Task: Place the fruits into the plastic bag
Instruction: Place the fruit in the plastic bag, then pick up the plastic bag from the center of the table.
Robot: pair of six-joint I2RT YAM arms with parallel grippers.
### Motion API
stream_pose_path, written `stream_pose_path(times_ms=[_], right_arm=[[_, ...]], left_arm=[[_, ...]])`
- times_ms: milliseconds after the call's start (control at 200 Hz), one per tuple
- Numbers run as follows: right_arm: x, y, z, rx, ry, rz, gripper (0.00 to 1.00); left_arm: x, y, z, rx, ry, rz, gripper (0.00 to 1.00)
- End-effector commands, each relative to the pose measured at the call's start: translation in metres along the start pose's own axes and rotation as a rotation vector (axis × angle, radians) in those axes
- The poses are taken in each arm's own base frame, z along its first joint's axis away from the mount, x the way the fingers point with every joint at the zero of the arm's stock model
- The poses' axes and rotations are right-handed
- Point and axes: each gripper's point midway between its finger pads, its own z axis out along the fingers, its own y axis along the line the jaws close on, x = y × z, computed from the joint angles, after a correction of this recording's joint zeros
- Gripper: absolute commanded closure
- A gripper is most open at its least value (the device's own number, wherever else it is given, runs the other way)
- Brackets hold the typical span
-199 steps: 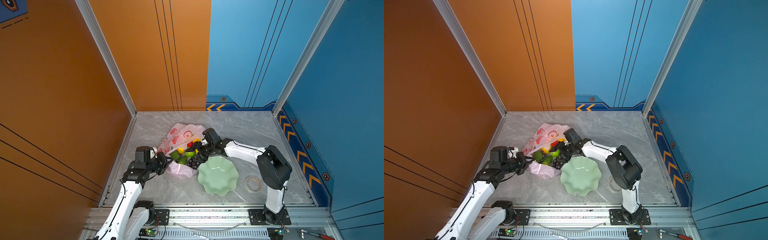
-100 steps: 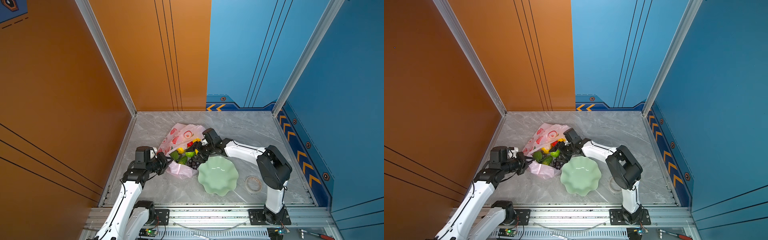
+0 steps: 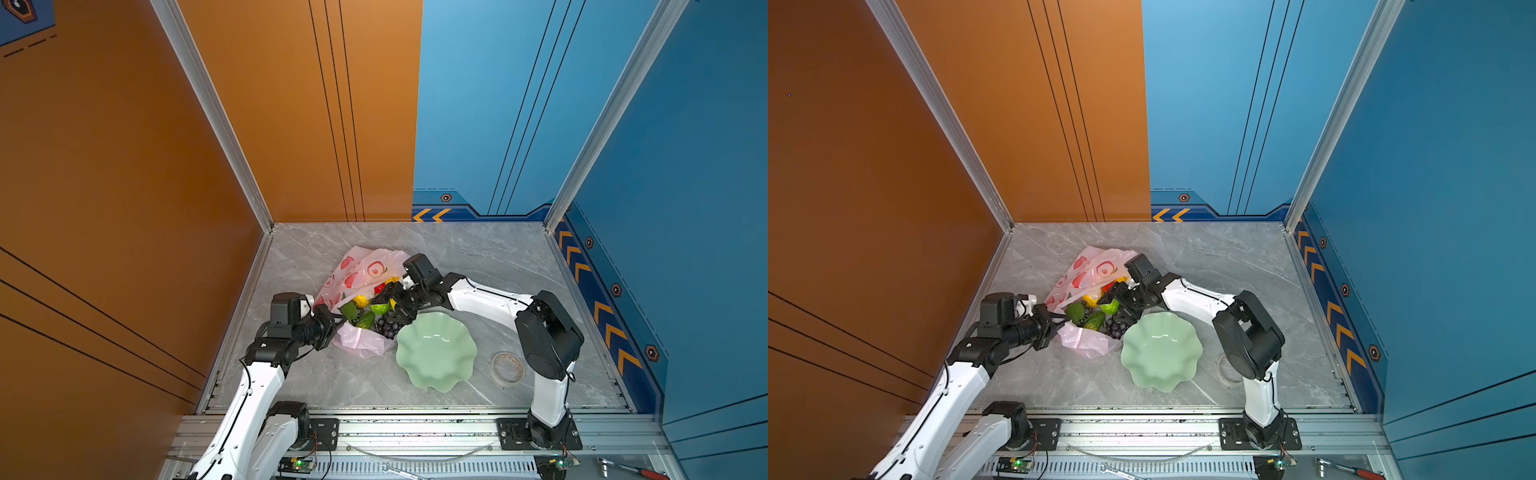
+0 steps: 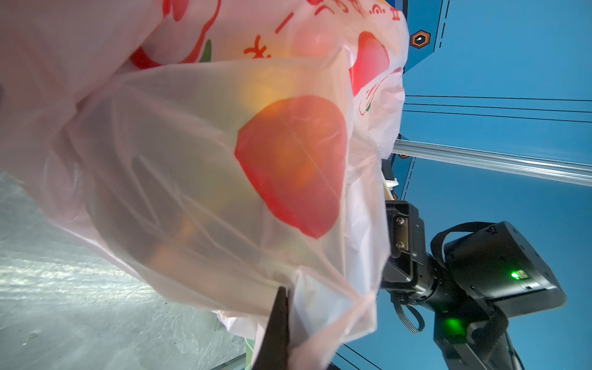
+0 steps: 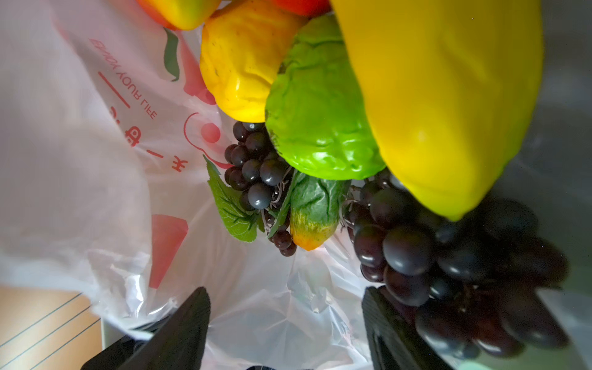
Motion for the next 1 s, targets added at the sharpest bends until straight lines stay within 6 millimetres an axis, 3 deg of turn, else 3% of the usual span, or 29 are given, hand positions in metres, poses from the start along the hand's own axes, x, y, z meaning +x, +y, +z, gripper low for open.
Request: stream_pose_path(times_ms=[0, 496, 821, 846, 996], right_arm=[[0.005, 0.004, -0.022, 0.077, -0.036, -0.125, 0.27], [-0.010, -0.029, -0.073, 0.575, -0.142, -0.540, 0.26], [-0.034, -0.051, -0.095, 0.772, -0.203, -0.600, 0.26], [-0.038, -0.043, -0.098, 0.759, -0.226, -0.609, 0.26], [-0.052, -0.043, -0.102, 0.781, -0.252, -0.616, 0.25]], left_arm=[[0.002, 0.009, 0.001, -0.023, -0.005, -0.007, 1.00], [0.001, 0.009, 0.003, -0.026, -0.002, -0.006, 1.00], [0.000, 0.007, 0.006, -0.024, 0.007, -0.003, 1.00], [-0.001, 0.007, 0.006, -0.025, 0.007, -0.003, 1.00], [-0.001, 0.008, 0.006, -0.025, 0.009, -0.004, 1.00]])
